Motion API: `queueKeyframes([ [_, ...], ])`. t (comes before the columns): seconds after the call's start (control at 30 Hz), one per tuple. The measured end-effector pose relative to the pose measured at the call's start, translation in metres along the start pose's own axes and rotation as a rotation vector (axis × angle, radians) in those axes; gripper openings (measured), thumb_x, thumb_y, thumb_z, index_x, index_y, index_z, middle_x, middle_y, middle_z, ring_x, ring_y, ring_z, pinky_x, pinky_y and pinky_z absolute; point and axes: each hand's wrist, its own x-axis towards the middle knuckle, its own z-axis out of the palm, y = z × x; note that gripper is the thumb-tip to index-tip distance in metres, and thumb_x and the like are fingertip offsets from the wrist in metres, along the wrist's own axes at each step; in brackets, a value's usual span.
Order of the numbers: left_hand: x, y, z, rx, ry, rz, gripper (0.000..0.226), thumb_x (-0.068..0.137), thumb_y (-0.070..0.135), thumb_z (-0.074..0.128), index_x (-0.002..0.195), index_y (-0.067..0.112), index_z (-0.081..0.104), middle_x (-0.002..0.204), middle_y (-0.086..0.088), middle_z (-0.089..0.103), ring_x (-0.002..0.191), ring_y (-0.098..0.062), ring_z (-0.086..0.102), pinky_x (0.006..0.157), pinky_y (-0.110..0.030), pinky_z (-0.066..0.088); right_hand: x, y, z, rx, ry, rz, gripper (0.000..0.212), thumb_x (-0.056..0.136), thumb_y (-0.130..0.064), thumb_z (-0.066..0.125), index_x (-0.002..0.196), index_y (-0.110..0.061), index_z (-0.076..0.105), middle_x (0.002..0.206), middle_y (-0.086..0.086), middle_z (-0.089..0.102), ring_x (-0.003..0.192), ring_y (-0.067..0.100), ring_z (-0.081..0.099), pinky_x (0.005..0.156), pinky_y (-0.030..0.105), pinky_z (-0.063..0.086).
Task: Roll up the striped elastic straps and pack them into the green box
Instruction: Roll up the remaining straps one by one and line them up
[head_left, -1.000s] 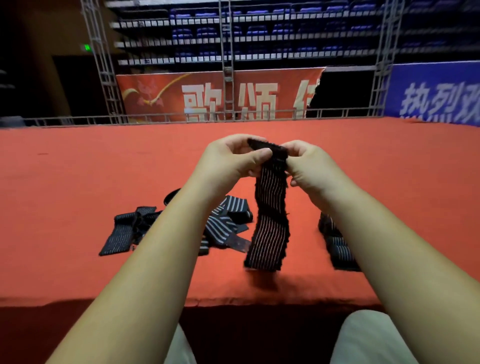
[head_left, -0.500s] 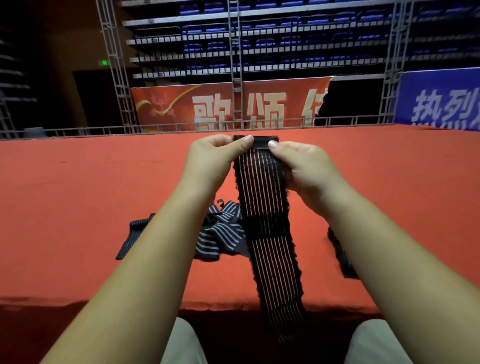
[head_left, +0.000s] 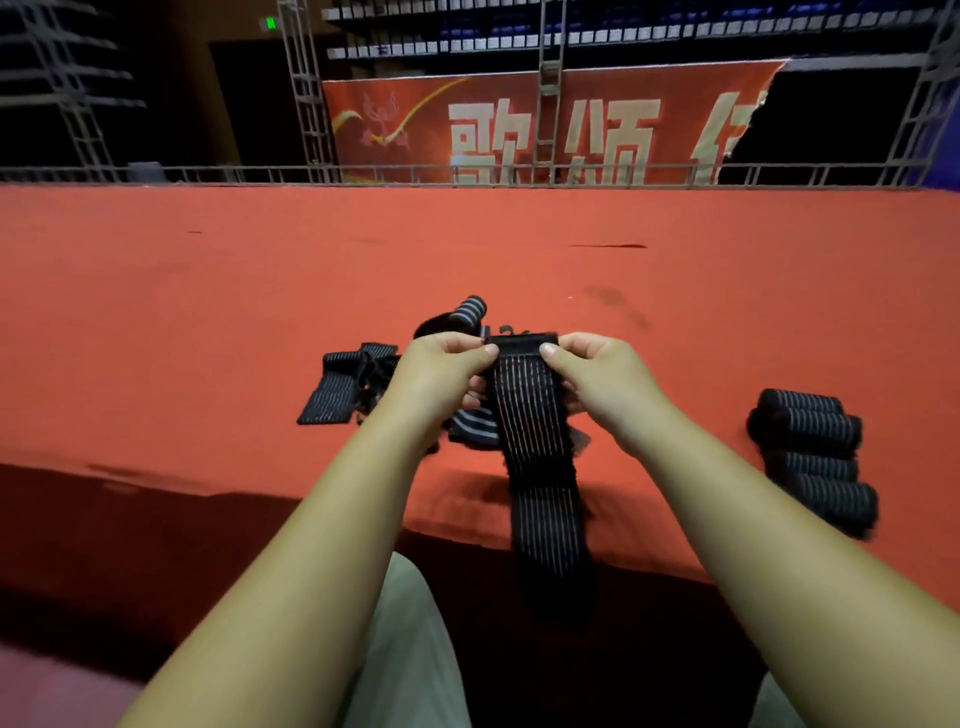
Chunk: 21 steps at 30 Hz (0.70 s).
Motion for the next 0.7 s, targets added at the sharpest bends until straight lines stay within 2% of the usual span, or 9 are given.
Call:
queueKeyframes([
  [0.13, 0.01, -0.027, -0.027, 0.014, 0.036, -0.033, 0.007, 0.103, 0.022, 0.071, 0.103, 0.017, 0.077, 0.088, 0.001, 0.077, 0.069, -0.013, 0.067, 0.064, -0.029, 0.056, 0.013, 0.006, 0.027, -0.018, 0.029, -0.038, 0.017, 0.106, -0.021, 0.065, 0.096, -0.012, 0.076, 0.075, -0.001, 0.07, 0.057, 0.006, 0.058, 0.056, 0.023, 0.047],
  [0.17, 0.013, -0.032, -0.034, 0.019, 0.053, -0.046, 0.01, 0.103, 0.022, 0.071, 0.104, 0.016, 0.078, 0.088, 0.002, 0.077, 0.069, -0.013, 0.066, 0.065, -0.029, 0.056, 0.018, 0.007, 0.034, -0.025, 0.036, -0.052, 0.016, 0.105, -0.021, 0.065, 0.096, -0.013, 0.077, 0.078, -0.002, 0.073, 0.059, 0.004, 0.061, 0.058, 0.022, 0.048],
  [0.3, 0.028, -0.049, -0.068, 0.037, 0.14, -0.066, 0.012, 0.101, 0.021, 0.069, 0.103, 0.016, 0.08, 0.083, 0.003, 0.074, 0.066, -0.011, 0.064, 0.061, -0.027, 0.053, 0.034, 0.01, 0.056, -0.071, 0.009, -0.082, 0.015, 0.101, -0.032, 0.066, 0.095, -0.025, 0.079, 0.09, -0.007, 0.081, 0.088, 0.017, 0.076, 0.087, 0.043, 0.06],
  [0.37, 0.037, -0.059, -0.088, 0.035, 0.203, -0.076, 0.011, 0.101, 0.018, 0.068, 0.097, 0.017, 0.078, 0.081, 0.002, 0.073, 0.063, -0.012, 0.062, 0.057, -0.026, 0.051, 0.041, 0.012, 0.066, -0.079, -0.003, -0.087, 0.015, 0.101, -0.033, 0.065, 0.099, -0.027, 0.079, 0.093, -0.009, 0.082, 0.094, 0.018, 0.078, 0.092, 0.046, 0.061],
  [0.43, 0.048, -0.07, -0.109, 0.087, 0.294, -0.068, 0.013, 0.099, 0.015, 0.067, 0.091, 0.019, 0.077, 0.074, 0.002, 0.071, 0.06, -0.013, 0.061, 0.057, -0.028, 0.054, 0.047, 0.013, 0.075, -0.091, -0.004, -0.104, 0.015, 0.103, -0.031, 0.065, 0.101, -0.026, 0.079, 0.094, -0.01, 0.081, 0.094, 0.015, 0.077, 0.091, 0.043, 0.061],
  [0.5, 0.058, -0.085, -0.13, 0.279, 0.402, -0.048, 0.015, 0.093, 0.011, 0.066, 0.088, 0.02, 0.078, 0.071, 0.006, 0.072, 0.063, -0.015, 0.064, 0.068, -0.034, 0.058, 0.052, 0.012, 0.085, -0.109, -0.01, -0.118, 0.016, 0.105, -0.029, 0.064, 0.101, -0.025, 0.079, 0.093, -0.011, 0.081, 0.091, 0.011, 0.076, 0.087, 0.038, 0.06],
  [0.57, 0.065, -0.103, -0.149, 0.657, 0.422, -0.064, 0.023, 0.089, 0.008, 0.065, 0.096, 0.022, 0.082, 0.092, 0.001, 0.081, 0.087, -0.022, 0.072, 0.083, -0.034, 0.054, 0.057, 0.012, 0.095, -0.123, -0.017, -0.131, 0.016, 0.106, -0.028, 0.064, 0.103, -0.023, 0.079, 0.094, -0.009, 0.081, 0.093, 0.011, 0.076, 0.087, 0.037, 0.059],
  [0.63, 0.072, -0.127, -0.166, 0.94, 0.326, -0.095, 0.029, 0.089, 0.008, 0.067, 0.104, 0.023, 0.086, 0.113, -0.006, 0.081, 0.111, -0.03, 0.073, 0.096, -0.035, 0.053, 0.059, 0.012, 0.103, -0.128, -0.024, -0.139, 0.016, 0.106, -0.027, 0.064, 0.104, -0.022, 0.079, 0.096, -0.008, 0.081, 0.095, 0.012, 0.076, 0.09, 0.037, 0.059],
  [0.7, 0.078, -0.15, -0.178, 1.064, 0.225, -0.132, 0.033, 0.087, 0.012, 0.068, 0.108, 0.029, 0.086, 0.123, -0.005, 0.078, 0.119, -0.03, 0.071, 0.104, -0.038, 0.054, 0.06, 0.012, 0.109, -0.137, -0.037, -0.138, 0.016, 0.106, -0.027, 0.064, 0.104, -0.022, 0.079, 0.097, -0.009, 0.081, 0.096, 0.011, 0.076, 0.092, 0.038, 0.059],
])
